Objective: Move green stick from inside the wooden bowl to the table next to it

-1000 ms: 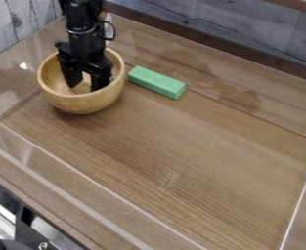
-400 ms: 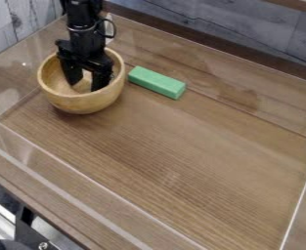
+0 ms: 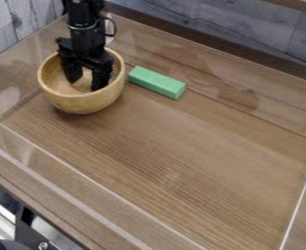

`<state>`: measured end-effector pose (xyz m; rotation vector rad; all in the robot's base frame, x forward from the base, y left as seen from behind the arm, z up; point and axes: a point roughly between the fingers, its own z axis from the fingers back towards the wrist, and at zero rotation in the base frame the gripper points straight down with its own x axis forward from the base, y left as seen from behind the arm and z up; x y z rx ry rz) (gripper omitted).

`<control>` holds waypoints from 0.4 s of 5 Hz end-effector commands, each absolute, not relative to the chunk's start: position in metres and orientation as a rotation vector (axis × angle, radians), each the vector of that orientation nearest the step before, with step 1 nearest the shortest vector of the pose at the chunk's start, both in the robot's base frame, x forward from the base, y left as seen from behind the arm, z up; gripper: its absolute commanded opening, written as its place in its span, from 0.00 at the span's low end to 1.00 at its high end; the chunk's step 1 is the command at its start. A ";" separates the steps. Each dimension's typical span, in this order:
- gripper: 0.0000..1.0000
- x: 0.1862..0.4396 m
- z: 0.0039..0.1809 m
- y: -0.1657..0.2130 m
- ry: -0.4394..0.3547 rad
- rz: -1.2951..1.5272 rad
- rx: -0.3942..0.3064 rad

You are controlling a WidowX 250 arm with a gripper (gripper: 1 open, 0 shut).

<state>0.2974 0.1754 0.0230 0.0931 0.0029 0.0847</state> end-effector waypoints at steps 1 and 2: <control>1.00 0.300 0.013 0.172 0.015 0.087 0.094; 1.00 0.300 0.010 0.172 0.023 0.089 0.093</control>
